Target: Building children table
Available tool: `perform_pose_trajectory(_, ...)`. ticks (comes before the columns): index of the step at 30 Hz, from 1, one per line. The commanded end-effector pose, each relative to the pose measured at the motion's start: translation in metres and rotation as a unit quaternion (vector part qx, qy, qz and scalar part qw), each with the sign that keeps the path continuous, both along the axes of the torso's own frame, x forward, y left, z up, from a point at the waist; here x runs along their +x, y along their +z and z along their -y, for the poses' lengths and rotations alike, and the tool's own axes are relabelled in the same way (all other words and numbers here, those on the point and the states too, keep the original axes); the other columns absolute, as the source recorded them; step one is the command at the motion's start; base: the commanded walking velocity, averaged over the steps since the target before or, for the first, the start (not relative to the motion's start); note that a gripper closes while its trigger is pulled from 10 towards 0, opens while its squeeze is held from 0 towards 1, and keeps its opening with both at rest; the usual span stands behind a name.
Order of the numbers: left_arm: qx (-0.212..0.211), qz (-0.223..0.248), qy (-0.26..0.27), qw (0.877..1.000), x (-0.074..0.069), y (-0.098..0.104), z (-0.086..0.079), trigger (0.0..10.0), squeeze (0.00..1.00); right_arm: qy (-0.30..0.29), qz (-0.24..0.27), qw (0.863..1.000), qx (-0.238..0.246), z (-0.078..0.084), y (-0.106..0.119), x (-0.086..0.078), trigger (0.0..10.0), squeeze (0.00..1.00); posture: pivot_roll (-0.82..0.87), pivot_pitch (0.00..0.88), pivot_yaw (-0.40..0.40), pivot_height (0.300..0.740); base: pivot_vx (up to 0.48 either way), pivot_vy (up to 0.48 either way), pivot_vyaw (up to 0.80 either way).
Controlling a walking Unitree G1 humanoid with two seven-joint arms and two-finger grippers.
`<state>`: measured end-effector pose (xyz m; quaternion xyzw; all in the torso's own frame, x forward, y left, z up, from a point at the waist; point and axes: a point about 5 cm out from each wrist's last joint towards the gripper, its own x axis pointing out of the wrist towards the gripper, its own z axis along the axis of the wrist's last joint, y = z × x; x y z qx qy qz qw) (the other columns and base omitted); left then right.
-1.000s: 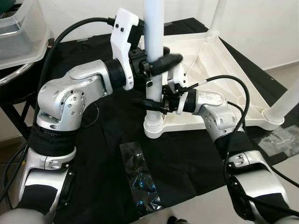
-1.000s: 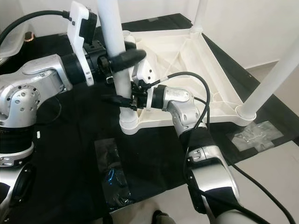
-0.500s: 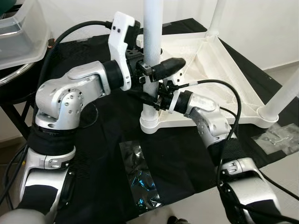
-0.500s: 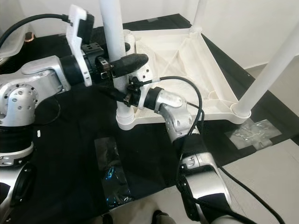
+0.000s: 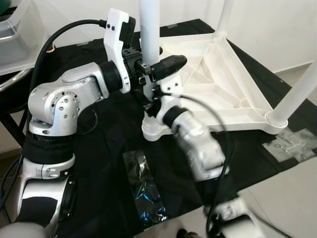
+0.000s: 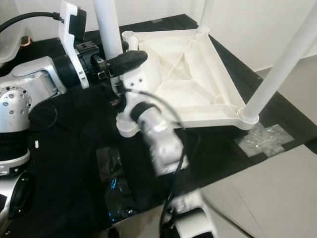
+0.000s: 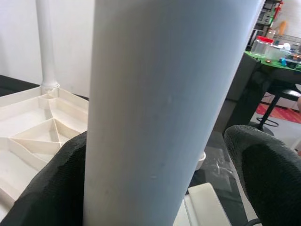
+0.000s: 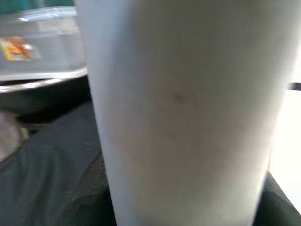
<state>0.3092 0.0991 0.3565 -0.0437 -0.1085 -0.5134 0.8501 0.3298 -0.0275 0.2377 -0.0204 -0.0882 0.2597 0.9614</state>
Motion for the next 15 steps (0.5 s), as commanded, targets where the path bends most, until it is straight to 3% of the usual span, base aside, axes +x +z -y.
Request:
perform_pose_trajectory(1,0.004,0.011,-0.035,0.999,-0.008,0.001,0.006,10.0,0.00,-0.017,-0.112,0.994,-0.006,-0.008,-0.046,-0.004,0.0,0.00,0.09,0.209,0.014,0.740,0.000,0.000,0.00)
perform_pose_trajectory(4,0.006,0.009,-0.040,0.999,-0.009,0.000,0.008,10.0,0.00,-0.019,-0.117,0.993,-0.005,-0.017,-0.045,-0.009,0.0,0.00,0.09,0.208,0.017,0.740,0.000,0.000,0.00)
perform_pose_trajectory(15,0.013,0.012,-0.041,0.999,-0.010,-0.002,0.010,10.0,0.00,-0.044,-0.109,0.993,-0.008,-0.016,-0.035,-0.011,0.0,0.00,0.08,0.198,0.015,0.740,0.000,0.000,0.00)
